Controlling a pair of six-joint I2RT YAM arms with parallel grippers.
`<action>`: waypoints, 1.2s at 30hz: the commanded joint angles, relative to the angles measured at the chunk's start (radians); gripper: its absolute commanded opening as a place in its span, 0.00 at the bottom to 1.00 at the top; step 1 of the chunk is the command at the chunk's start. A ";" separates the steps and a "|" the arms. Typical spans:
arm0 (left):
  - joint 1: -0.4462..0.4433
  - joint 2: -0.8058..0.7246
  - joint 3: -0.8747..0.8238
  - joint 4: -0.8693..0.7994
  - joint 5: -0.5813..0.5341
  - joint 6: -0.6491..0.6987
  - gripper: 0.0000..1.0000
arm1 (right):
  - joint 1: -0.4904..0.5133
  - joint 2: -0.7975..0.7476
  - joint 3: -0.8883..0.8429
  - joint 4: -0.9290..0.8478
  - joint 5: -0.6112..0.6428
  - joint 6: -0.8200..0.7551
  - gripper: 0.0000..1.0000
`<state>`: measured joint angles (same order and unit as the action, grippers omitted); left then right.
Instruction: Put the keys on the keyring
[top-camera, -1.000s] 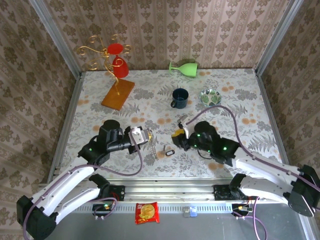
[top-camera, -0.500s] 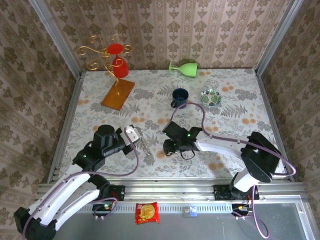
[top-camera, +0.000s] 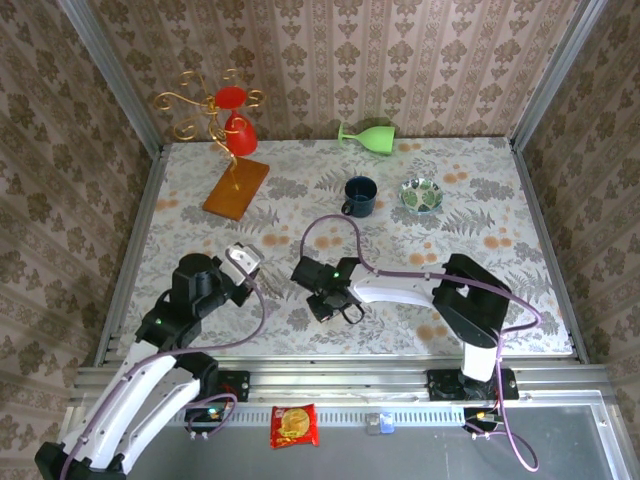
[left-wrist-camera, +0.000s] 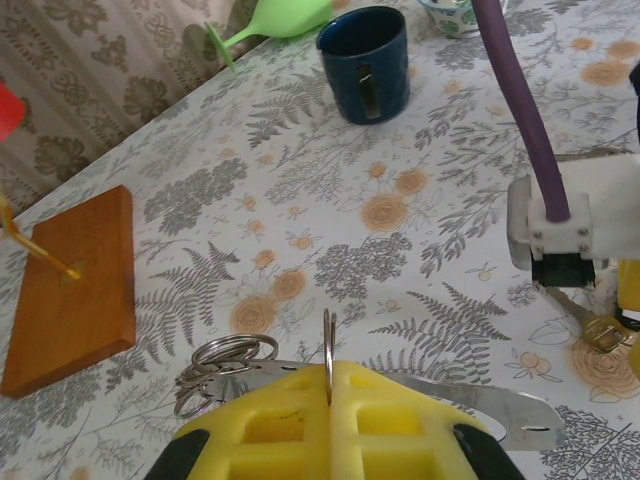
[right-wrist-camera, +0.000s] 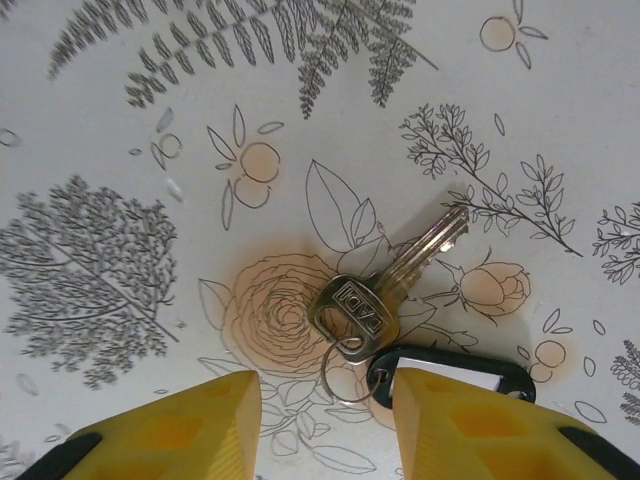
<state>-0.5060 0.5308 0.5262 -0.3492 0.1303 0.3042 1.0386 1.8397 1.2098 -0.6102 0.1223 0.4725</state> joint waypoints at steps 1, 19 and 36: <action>0.013 -0.046 -0.010 -0.013 -0.035 -0.035 0.00 | 0.018 0.053 0.050 -0.098 0.086 -0.089 0.39; 0.018 -0.059 -0.024 -0.001 0.021 -0.025 0.00 | 0.046 0.069 0.103 -0.154 0.169 -0.094 0.04; -0.003 0.063 -0.024 0.128 0.480 0.130 0.00 | -0.124 -0.134 -0.109 -0.116 -0.079 0.019 0.00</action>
<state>-0.5003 0.5728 0.5034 -0.3069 0.4782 0.3813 0.9035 1.7351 1.1221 -0.6937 0.1051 0.4446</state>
